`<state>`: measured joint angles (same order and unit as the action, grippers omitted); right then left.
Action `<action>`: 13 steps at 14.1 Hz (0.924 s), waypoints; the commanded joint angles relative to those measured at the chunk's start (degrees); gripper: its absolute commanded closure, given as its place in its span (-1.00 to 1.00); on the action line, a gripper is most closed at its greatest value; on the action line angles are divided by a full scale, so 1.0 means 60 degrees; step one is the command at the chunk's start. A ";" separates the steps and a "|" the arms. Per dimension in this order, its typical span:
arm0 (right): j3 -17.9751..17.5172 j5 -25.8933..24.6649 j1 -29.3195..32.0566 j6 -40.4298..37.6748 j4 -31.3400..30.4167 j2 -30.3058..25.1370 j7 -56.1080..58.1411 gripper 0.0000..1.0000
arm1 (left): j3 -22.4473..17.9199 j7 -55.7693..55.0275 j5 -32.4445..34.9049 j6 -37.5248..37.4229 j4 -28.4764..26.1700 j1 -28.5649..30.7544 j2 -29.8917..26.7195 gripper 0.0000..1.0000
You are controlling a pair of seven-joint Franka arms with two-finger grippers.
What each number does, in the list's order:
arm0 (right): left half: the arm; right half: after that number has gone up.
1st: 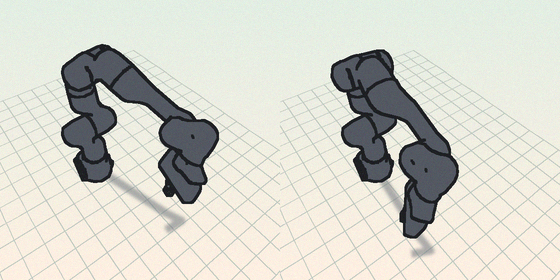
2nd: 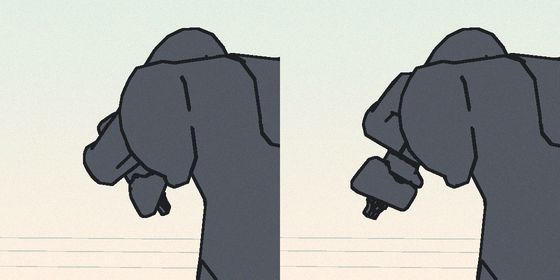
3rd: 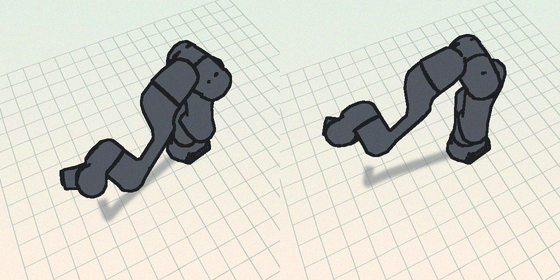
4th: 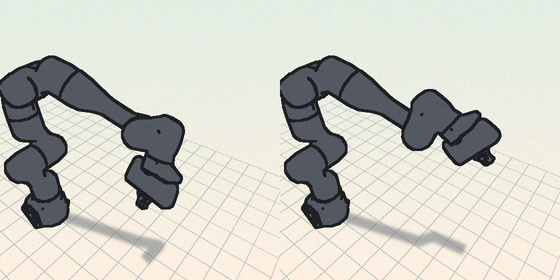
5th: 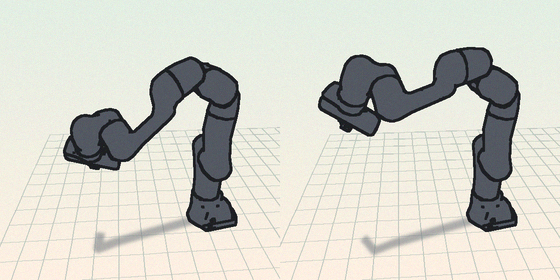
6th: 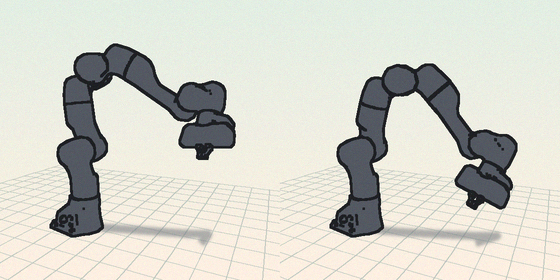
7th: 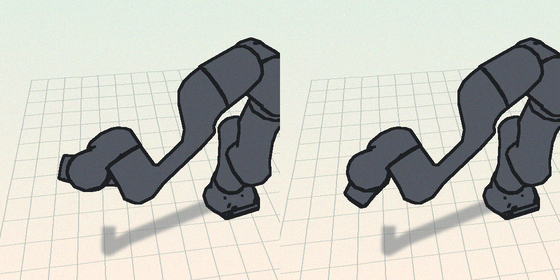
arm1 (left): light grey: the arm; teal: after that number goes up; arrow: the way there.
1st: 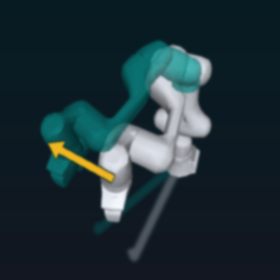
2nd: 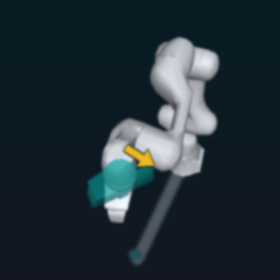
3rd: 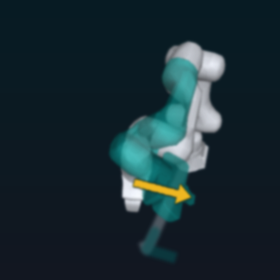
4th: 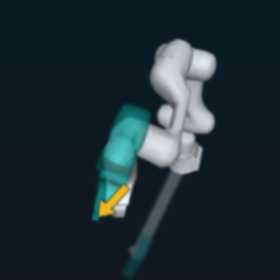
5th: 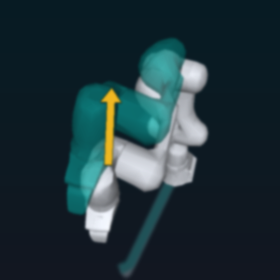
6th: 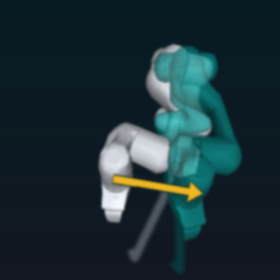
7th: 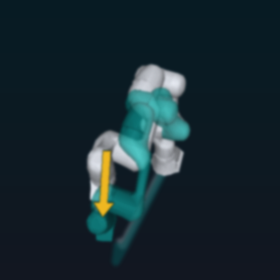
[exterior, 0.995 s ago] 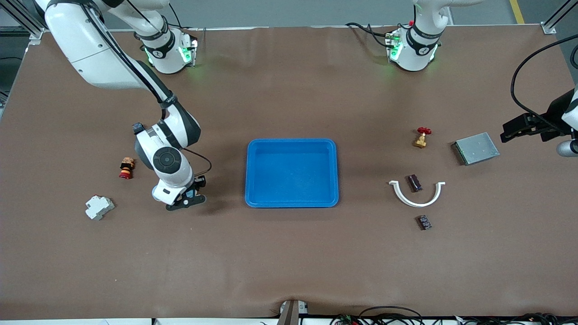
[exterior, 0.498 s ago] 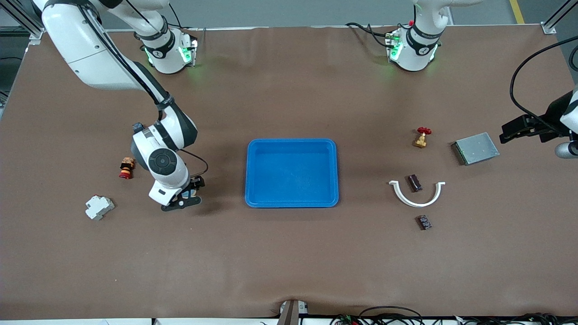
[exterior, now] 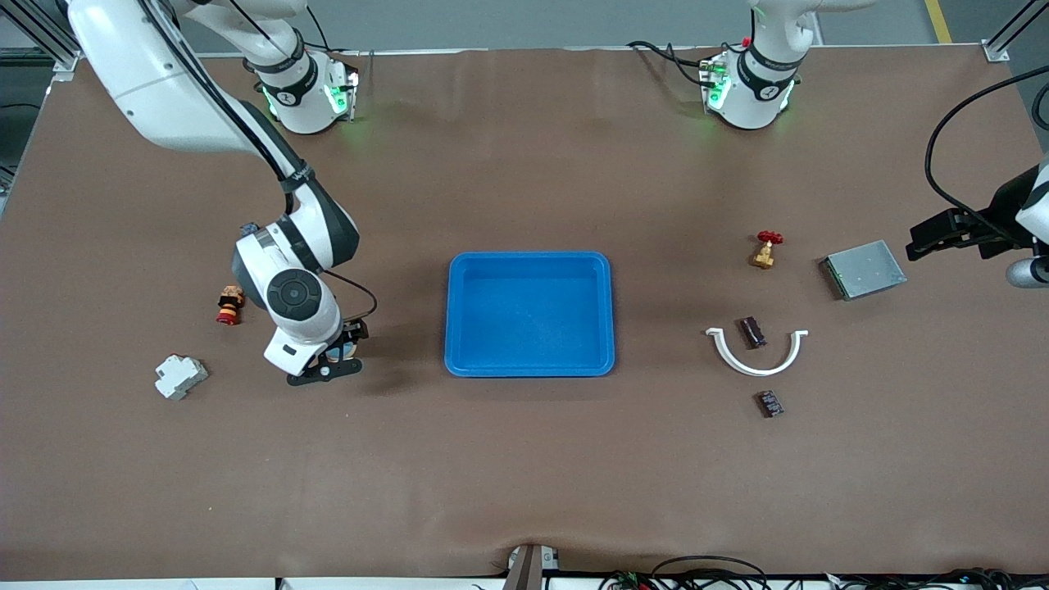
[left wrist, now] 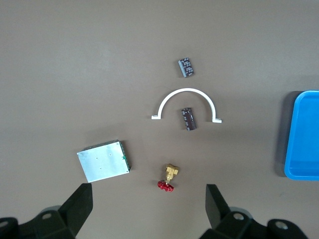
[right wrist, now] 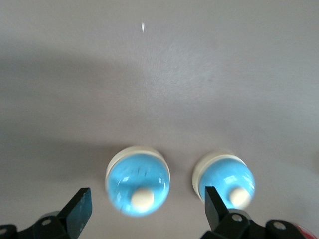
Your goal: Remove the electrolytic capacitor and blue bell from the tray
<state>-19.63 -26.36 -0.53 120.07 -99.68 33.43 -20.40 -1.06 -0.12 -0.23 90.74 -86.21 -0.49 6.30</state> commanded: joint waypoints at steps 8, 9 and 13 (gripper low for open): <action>-0.0317 0.1053 0.0512 -0.2463 0.2726 -0.0882 0.0001 -1.00 | 0.0015 -0.0111 0.0126 0.0024 -0.0046 -0.0006 0.0004 -1.00; -0.0317 0.1053 0.0673 -0.2782 0.2726 -0.1131 0.0002 -1.00 | 0.0015 -0.0111 0.0111 0.0024 -0.0046 -0.0006 0.0004 -1.00; -0.0317 0.2132 0.1477 -0.3605 0.2726 -0.1777 0.0981 -1.00 | 0.0015 -0.0126 0.0097 0.0024 -0.0046 -0.0006 0.0019 -1.00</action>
<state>-20.85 -17.90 5.04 99.90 -82.19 25.56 -17.40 -1.06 -0.12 -0.23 90.74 -86.42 -0.48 6.55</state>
